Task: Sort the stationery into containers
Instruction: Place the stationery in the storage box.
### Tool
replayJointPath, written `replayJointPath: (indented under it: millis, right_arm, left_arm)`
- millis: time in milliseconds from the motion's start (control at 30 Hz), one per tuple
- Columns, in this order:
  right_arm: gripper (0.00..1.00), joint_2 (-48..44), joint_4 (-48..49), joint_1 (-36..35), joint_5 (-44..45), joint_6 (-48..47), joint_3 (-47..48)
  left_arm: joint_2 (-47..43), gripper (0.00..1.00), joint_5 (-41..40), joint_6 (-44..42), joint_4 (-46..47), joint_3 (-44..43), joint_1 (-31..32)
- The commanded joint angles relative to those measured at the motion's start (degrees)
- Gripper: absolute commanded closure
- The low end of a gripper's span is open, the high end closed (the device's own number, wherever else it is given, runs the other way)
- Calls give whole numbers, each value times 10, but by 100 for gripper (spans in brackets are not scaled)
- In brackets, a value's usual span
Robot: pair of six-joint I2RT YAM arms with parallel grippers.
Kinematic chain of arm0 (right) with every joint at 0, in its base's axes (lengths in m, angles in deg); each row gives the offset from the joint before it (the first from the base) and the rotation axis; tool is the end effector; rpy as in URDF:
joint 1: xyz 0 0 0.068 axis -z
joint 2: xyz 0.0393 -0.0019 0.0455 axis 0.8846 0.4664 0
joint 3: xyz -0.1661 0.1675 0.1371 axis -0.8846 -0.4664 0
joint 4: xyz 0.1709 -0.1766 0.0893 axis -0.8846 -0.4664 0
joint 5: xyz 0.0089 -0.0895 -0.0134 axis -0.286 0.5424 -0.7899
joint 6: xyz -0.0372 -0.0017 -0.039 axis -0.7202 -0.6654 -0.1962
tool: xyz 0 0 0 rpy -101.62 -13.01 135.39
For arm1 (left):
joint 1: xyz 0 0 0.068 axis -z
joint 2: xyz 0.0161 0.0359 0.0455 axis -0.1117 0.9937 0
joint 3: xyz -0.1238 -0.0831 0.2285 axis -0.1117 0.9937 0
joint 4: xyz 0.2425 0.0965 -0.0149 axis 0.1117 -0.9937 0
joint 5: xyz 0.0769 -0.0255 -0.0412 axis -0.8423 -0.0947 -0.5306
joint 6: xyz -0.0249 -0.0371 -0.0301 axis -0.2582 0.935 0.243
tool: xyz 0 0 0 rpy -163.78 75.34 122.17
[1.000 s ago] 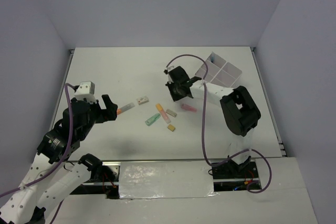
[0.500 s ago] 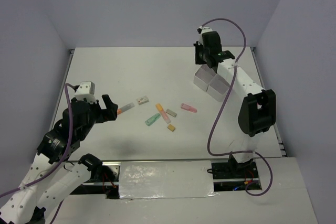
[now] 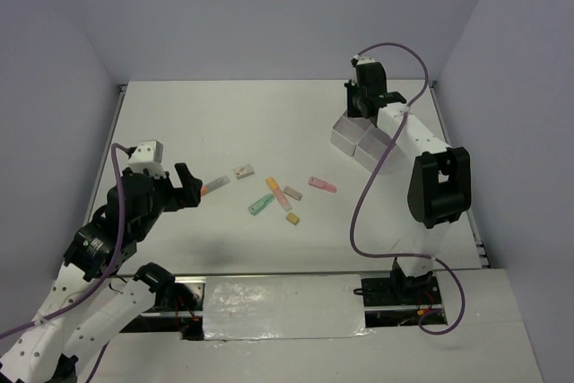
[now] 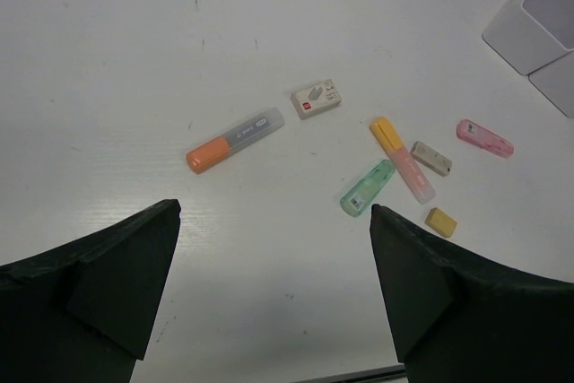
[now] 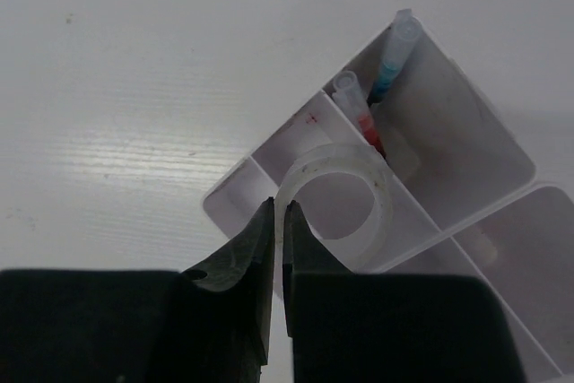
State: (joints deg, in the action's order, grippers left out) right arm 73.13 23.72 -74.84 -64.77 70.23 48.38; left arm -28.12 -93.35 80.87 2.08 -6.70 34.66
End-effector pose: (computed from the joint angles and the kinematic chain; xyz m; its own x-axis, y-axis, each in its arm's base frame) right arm 0.4132 0.0885 0.2829 -0.6185 -0.0803 -0.7816 -0.0951 0.9951 -0.0270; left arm 0.1036 -0.0418 0.3457 -0.3561 -0.3129 -0.8805 -0.0056 0.9430 -0.3329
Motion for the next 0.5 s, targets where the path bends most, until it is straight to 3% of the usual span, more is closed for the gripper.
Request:
replayJointPath:
  millis: [0,467]
  right_arm:
    - [92,4,31,8,-1,-23,4]
    - [81,22,46,9,17,-28,-9]
  left_arm:
    - [-3,1,9,-18,24,0,-3]
    - [-15,1,23,-23,31,2,-3]
